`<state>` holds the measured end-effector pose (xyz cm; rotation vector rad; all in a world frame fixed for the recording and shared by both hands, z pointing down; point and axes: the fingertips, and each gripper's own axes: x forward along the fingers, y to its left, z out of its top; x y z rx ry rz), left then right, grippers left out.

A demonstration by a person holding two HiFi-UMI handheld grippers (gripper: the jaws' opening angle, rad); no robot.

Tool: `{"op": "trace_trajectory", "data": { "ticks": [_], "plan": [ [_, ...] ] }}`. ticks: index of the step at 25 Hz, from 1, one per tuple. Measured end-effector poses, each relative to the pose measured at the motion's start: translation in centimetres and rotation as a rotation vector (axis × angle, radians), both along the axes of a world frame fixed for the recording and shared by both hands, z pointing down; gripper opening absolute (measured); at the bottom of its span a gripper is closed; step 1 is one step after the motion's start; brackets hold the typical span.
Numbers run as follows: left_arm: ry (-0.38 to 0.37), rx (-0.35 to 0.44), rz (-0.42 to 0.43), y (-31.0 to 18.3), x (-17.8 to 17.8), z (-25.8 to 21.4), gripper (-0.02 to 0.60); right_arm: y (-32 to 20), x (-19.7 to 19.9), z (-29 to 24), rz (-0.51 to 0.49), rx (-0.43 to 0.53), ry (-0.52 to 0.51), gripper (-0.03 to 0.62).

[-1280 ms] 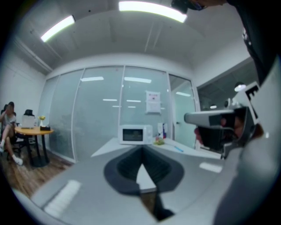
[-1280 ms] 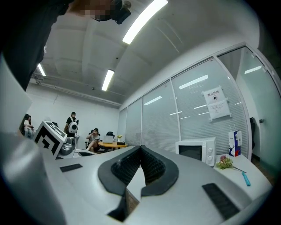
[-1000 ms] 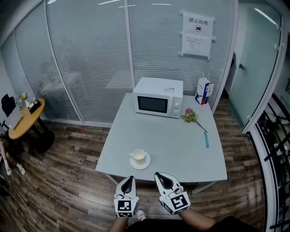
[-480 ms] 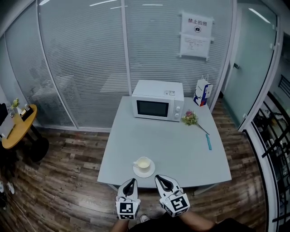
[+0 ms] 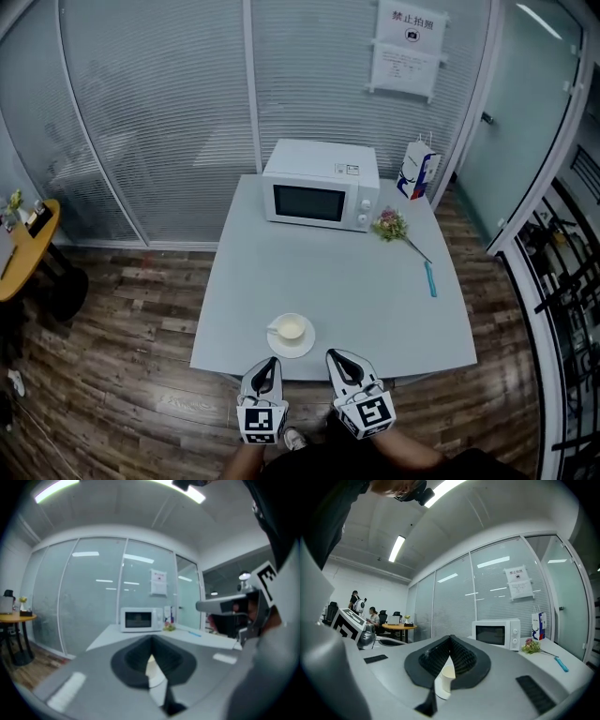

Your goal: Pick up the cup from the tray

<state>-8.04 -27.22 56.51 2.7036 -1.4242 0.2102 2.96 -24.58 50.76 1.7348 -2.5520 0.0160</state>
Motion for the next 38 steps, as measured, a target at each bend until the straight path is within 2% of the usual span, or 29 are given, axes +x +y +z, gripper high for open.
{"op": "trace_trajectory", "data": {
  "ticks": [7, 11, 14, 17, 19, 25, 29, 32, 38],
  "plan": [
    [-0.039, -0.077, 0.001, -1.5, 1.8, 4.4, 0.005, -2.2, 2.0, 3.1, 0.014, -0.061, 0.003, 0.003],
    [-0.038, -0.090, 0.000, -2.7, 3.0, 6.1, 0.006, -3.3, 2.8, 5.0, -0.005, -0.105, 0.000, 0.003],
    [-0.071, -0.110, -0.022, -3.8, 3.5, 7.7, 0.014, -4.1, 3.3, 6.4, -0.011, -0.137, 0.002, 0.003],
    [-0.103, -0.161, -0.033, -4.5, 4.3, 9.7, 0.146, -4.9, 3.5, 7.1, -0.031, -0.158, 0.014, 0.003],
    [-0.110, -0.203, -0.038, -5.0, 5.0, 11.0, 0.263, -5.6, 3.6, 7.4, -0.045, -0.161, 0.018, 0.003],
    [-0.134, -0.290, -0.045, -6.9, 6.5, 14.3, 0.403, -7.0, 4.1, 8.5, -0.061, -0.188, -0.003, 0.003],
    [-0.169, -0.312, -0.035, -8.8, 7.1, 15.9, 0.442, -7.6, 4.4, 9.2, -0.071, -0.220, -0.003, 0.003],
    [-0.211, -0.303, -0.048, -10.1, 7.3, 16.6, 0.469, -7.5, 4.0, 9.6, -0.112, -0.210, -0.005, 0.003],
    [-0.225, -0.320, -0.089, -12.5, 7.5, 17.3, 0.475, -7.8, 3.6, 10.2, -0.135, -0.227, -0.014, 0.003]
  ]
}}
